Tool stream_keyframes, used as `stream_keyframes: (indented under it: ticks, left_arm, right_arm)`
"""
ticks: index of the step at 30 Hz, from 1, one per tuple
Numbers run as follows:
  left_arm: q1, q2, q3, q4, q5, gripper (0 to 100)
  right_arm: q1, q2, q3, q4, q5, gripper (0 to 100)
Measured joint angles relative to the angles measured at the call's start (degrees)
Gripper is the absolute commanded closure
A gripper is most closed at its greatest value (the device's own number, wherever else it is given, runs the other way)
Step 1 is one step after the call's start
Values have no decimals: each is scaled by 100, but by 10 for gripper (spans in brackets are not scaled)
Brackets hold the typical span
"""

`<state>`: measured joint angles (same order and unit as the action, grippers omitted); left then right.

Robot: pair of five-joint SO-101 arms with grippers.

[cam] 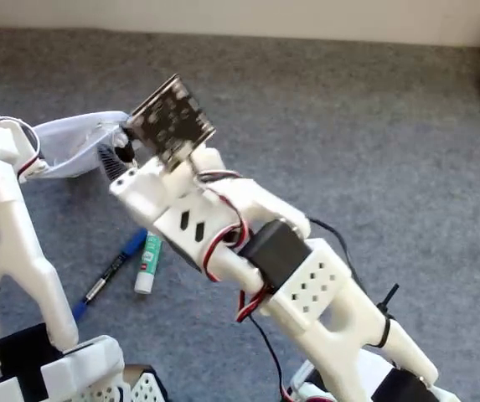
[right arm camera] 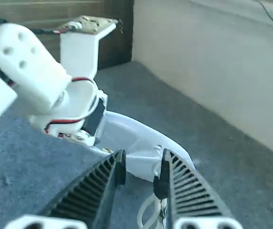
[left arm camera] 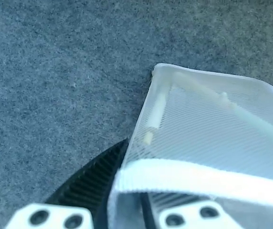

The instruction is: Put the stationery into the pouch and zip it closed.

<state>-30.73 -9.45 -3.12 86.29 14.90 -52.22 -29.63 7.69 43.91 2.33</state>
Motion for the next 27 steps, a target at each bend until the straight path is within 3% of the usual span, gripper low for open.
stream_keyframes:
  ticks: [9,13,27]
  left_arm:
    - [-26,0,0,0,0,993]
    - [-26,0,0,0,0,993]
    - [-26,0,0,0,0,993]
  right_arm:
    - [114,0,-79,1099,-580,880]
    - [114,53,255,1292,-1442,880]
    - [114,2593,580,1292,-3165,877]
